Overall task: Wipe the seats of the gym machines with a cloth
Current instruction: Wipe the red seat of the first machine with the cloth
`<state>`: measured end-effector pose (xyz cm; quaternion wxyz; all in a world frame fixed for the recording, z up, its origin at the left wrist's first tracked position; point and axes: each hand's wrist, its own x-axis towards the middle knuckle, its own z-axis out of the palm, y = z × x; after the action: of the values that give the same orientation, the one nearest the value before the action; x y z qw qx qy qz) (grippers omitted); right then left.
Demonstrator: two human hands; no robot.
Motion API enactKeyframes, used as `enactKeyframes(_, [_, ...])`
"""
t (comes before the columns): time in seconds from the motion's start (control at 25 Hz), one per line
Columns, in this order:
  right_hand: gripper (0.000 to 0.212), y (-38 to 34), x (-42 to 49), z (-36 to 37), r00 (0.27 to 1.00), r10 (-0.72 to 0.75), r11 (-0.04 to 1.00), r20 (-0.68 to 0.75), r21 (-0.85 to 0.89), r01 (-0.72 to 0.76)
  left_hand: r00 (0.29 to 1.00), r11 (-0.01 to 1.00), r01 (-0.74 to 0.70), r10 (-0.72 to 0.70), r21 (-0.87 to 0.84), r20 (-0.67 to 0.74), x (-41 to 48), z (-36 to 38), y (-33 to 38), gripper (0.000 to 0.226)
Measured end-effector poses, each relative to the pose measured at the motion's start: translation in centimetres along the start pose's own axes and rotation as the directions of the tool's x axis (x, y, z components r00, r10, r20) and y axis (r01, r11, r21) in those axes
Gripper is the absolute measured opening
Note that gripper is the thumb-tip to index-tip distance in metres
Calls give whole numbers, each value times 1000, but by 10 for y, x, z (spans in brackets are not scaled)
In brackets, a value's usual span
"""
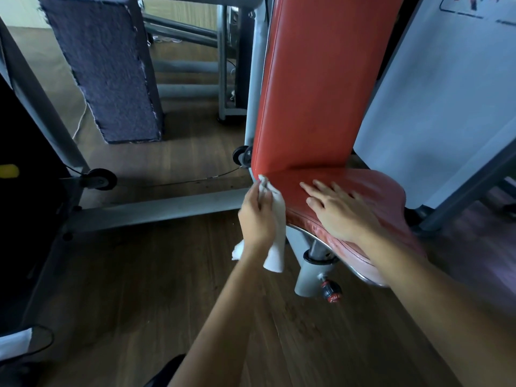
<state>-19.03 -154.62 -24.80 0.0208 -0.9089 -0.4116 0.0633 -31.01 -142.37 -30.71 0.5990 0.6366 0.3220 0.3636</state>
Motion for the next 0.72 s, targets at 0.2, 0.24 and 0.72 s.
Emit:
enactKeyframes(0.2, [49, 0, -2, 0, 1000, -4, 1000, 0, 11, 4, 987, 993, 114, -114, 4, 111, 46, -12, 12, 30])
enactKeyframes(0.24, [49, -1, -1, 0, 1000, -2, 1000, 3, 14, 2, 989, 993, 114, -112, -20, 100, 34, -13, 10, 30])
enactKeyframes(0.72, [49, 1, 0, 3, 1000, -6, 1000, -8, 8, 6, 979, 984, 180, -179, 4, 99, 37, -15, 10, 32])
